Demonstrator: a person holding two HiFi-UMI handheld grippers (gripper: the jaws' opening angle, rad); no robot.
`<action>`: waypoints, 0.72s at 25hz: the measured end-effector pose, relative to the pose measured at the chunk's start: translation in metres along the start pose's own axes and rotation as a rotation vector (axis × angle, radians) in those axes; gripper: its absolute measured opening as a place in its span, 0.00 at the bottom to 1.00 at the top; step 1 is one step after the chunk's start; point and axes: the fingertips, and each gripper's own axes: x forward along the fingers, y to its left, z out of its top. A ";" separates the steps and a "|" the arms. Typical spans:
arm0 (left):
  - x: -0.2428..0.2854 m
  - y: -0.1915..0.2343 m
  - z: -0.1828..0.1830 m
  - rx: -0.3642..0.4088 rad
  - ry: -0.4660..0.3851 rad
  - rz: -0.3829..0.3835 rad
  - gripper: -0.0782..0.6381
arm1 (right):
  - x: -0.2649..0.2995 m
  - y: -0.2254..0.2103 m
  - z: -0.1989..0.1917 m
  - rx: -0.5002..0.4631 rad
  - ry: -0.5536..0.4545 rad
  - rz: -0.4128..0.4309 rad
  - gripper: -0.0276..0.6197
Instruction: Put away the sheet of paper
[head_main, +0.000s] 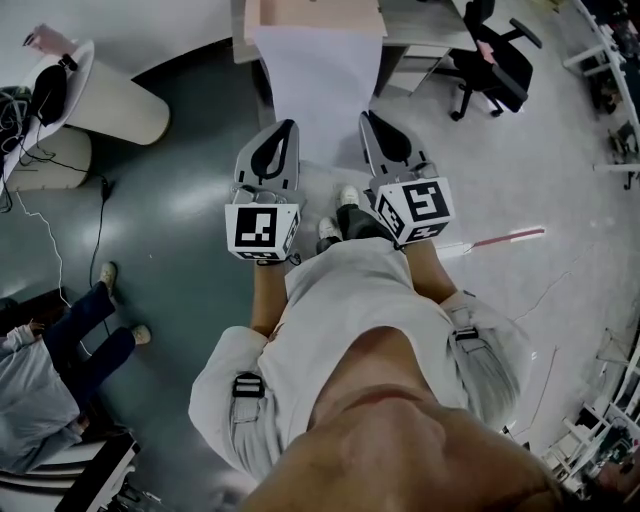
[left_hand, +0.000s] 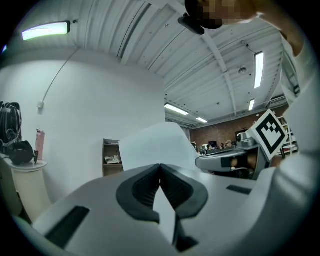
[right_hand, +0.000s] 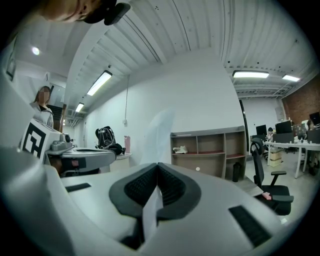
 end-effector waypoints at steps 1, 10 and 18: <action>0.003 0.002 0.000 -0.002 -0.001 0.003 0.14 | 0.003 -0.002 0.000 -0.004 0.001 0.003 0.07; 0.033 0.028 -0.004 -0.007 -0.002 0.057 0.14 | 0.044 -0.021 0.004 -0.019 -0.007 0.052 0.07; 0.085 0.041 -0.003 0.003 0.003 0.091 0.14 | 0.084 -0.057 0.009 -0.018 -0.016 0.096 0.07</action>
